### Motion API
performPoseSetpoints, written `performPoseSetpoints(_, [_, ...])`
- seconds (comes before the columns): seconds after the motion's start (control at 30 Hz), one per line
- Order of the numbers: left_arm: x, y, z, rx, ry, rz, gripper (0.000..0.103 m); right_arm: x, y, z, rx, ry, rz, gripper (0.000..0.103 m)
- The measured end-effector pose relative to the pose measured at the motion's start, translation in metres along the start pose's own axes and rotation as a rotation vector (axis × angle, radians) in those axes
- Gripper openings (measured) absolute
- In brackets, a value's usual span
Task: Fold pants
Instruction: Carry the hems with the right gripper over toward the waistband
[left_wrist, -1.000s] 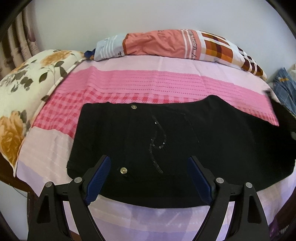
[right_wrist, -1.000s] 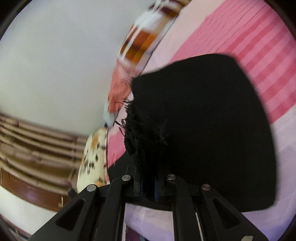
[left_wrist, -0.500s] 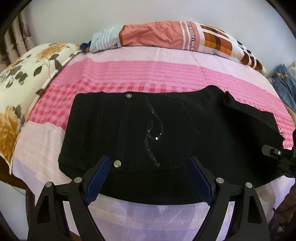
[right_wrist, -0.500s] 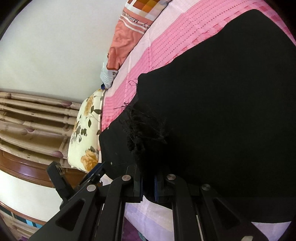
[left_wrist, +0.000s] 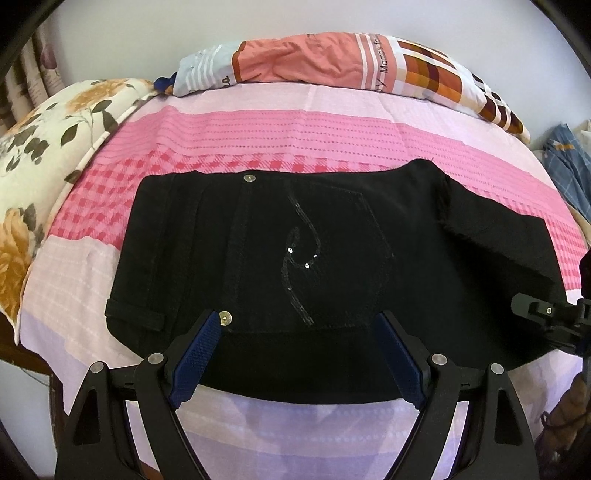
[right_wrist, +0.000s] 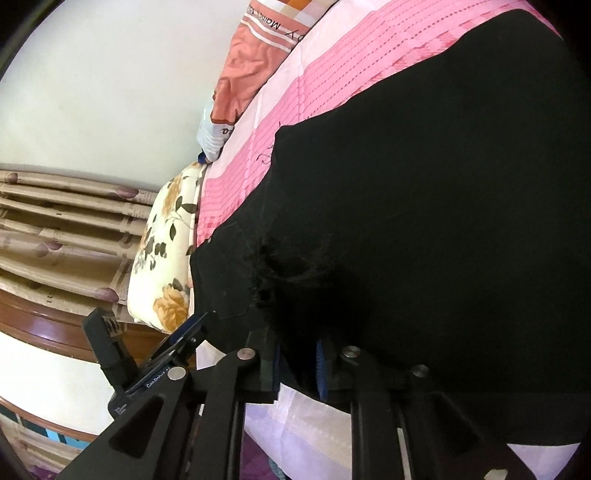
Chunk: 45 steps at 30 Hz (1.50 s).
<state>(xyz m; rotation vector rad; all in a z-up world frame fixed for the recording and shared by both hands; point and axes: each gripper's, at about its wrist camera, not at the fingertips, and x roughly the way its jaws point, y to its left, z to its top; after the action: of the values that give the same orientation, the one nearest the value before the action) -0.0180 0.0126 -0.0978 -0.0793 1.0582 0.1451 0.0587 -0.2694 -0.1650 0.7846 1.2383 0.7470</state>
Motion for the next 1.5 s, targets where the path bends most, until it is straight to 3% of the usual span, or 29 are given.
performPoseSetpoints(0.4, [0.003,0.000,-0.002,-0.001,0.012,-0.003,0.085,0.009,-0.001,-0.005,0.028,0.058,0.108,0.036])
performPoseSetpoints(0.5, [0.003,0.001,-0.002,-0.002,0.014,-0.005,0.085,0.015,-0.005,-0.007,0.065,0.095,0.181,0.037])
performPoseSetpoints(0.8, [0.005,0.001,-0.003,-0.002,0.020,-0.010,0.085,0.017,-0.008,-0.010,0.063,0.120,0.198,0.036])
performPoseSetpoints(0.93, [0.005,0.000,-0.003,0.001,0.023,-0.011,0.085,0.022,-0.008,-0.012,0.034,0.147,0.152,0.029])
performPoseSetpoints(1.23, [0.004,0.002,-0.003,-0.007,0.011,-0.012,0.085,0.023,-0.013,-0.014,0.049,0.148,0.144,0.020])
performPoseSetpoints(1.37, [0.004,0.003,-0.003,-0.005,0.009,-0.011,0.085,0.025,-0.023,-0.016,0.065,0.147,0.119,0.000])
performPoseSetpoints(1.5, [0.002,0.003,-0.002,0.005,-0.003,-0.004,0.085,0.027,-0.029,-0.015,0.092,0.147,0.125,0.000])
